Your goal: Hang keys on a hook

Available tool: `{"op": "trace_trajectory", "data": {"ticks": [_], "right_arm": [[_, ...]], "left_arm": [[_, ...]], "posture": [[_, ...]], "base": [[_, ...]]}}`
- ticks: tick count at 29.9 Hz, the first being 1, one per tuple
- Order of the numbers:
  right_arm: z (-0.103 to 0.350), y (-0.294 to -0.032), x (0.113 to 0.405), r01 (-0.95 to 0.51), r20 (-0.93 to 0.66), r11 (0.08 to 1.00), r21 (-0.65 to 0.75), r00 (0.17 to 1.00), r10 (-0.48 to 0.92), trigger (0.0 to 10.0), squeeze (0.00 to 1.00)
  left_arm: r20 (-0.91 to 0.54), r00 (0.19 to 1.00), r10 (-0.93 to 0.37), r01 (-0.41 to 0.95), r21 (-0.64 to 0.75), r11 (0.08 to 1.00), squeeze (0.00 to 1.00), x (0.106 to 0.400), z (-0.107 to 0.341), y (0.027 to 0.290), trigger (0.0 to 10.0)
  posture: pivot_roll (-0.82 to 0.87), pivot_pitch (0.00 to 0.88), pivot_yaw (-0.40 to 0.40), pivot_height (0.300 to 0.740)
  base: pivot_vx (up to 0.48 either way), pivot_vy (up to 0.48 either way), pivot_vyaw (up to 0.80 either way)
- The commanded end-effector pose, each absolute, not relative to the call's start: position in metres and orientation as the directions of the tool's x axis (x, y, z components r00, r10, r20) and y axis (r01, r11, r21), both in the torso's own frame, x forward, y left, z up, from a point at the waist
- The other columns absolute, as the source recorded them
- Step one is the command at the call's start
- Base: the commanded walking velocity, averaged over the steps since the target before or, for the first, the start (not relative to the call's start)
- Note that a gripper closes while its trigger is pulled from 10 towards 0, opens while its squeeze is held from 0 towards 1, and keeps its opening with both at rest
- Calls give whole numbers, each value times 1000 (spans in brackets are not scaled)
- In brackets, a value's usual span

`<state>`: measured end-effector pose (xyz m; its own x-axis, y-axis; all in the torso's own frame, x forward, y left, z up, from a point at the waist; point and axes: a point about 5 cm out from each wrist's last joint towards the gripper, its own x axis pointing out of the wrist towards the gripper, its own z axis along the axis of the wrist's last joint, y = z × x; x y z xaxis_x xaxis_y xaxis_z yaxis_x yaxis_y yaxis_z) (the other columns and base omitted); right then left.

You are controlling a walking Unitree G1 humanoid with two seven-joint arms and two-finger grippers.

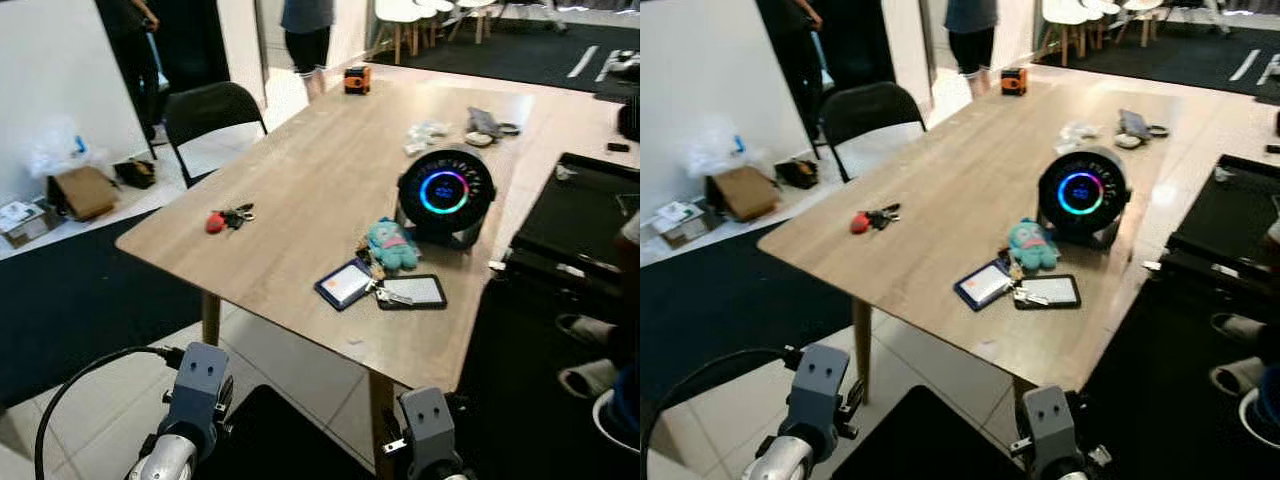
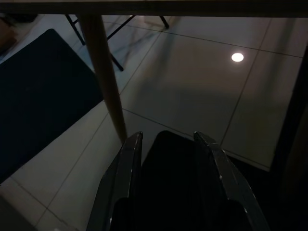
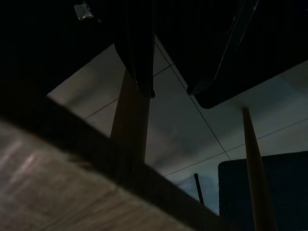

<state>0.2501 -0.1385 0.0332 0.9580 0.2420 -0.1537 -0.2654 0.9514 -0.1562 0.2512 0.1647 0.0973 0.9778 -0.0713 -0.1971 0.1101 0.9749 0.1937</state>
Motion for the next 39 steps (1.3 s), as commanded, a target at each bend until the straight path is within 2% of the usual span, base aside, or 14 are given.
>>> {"op": "trace_trajectory", "data": {"ticks": [1, 4, 5, 8, 10, 12, 15, 16, 20, 27, 29, 34, 36, 39], "right_arm": [[26, -135, 245, -274, -181, 951, -142, 952, 247, 10000, 0], [26, -135, 244, -272, -181, 952, -143, 953, 245, 10000, 0], [25, -137, 243, -263, -186, 954, -146, 954, 235, 10000, 0], [24, -138, 242, -258, -189, 955, -148, 955, 229, 10000, 0], [21, -149, 240, -207, -205, 968, -143, 963, 176, 10000, 0], [21, -149, 240, -207, -205, 968, -143, 963, 176, 10000, 0], [16, -182, 235, -65, -232, 987, -144, 972, 30, 10000, 0], [16, -182, 235, -65, -232, 987, -144, 972, 30, 10000, 0], [19, -216, 227, 48, -228, 984, -174, 970, -88, 10000, 0], [22, -223, 226, 53, -214, 976, -212, 972, -99, 10000, 0], [30, -234, 225, 88, -181, 954, -285, 973, -144, 10000, 0], [51, -264, 229, 177, -108, 923, -343, 968, -226, 10000, 0], [75, -280, 240, 222, -30, 908, -355, 968, -248, 10000, 0], [105, -287, 254, 244, 61, 904, -351, 969, -239, 10000, 0]], "left_arm": [[-236, 971, -37, 92, 227, 969, 0, 248, 91, 171, 10000], [-252, 967, -27, 95, 262, 961, 0, 247, 89, 177, 10000], [-281, 956, -80, 167, 300, 939, 0, 244, 85, 178, 10000], [-293, 950, -111, 205, 313, 927, 0, 241, 84, 178, 10000], [-327, 928, -181, 291, 327, 899, 0, 235, 81, 179, 10000], [-327, 928, -181, 291, 327, 899, 0, 235, 81, 179, 10000], [-332, 923, -196, 309, 335, 890, 0, 232, 82, 183, 10000], [-332, 923, -196, 309, 335, 890, 0, 232, 82, 183, 10000], [-310, 932, -189, 290, 322, 901, 0, 238, 87, 183, 10000], [-306, 922, -237, 331, 307, 892, 0, 240, 88, 179, 10000], [-297, 924, -242, 332, 304, 893, 0, 241, 91, 179, 10000], [-291, 929, -227, 317, 310, 896, 0, 241, 93, 183, 10000], [-290, 930, -225, 314, 311, 897, 0, 242, 94, 185, 10000], [-286, 931, -227, 314, 310, 897, 0, 243, 95, 185, 10000]], "posture": [[105, 169, 82, 740], [104, 171, 83, 740], [105, 174, 84, 740], [105, 174, 84, 740], [106, 177, 84, 740], [106, 177, 84, 740], [105, 179, 88, 740], [105, 179, 88, 740], [87, 181, 98, 740], [74, 182, 104, 740], [79, 180, 104, 740], [82, 180, 103, 740], [80, 184, 108, 740], [78, 187, 108, 740]], "base": [[0, 0, 0], [0, 0, 0], [0, 0, 0], [0, 0, 0], [0, 0, 0], [0, 0, 0], [0, 0, 0], [0, 0, 0], [0, 0, 0], [0, 0, 0], [0, 0, 0], [0, 0, 0], [0, 0, 0], [0, 0, 0]]}}
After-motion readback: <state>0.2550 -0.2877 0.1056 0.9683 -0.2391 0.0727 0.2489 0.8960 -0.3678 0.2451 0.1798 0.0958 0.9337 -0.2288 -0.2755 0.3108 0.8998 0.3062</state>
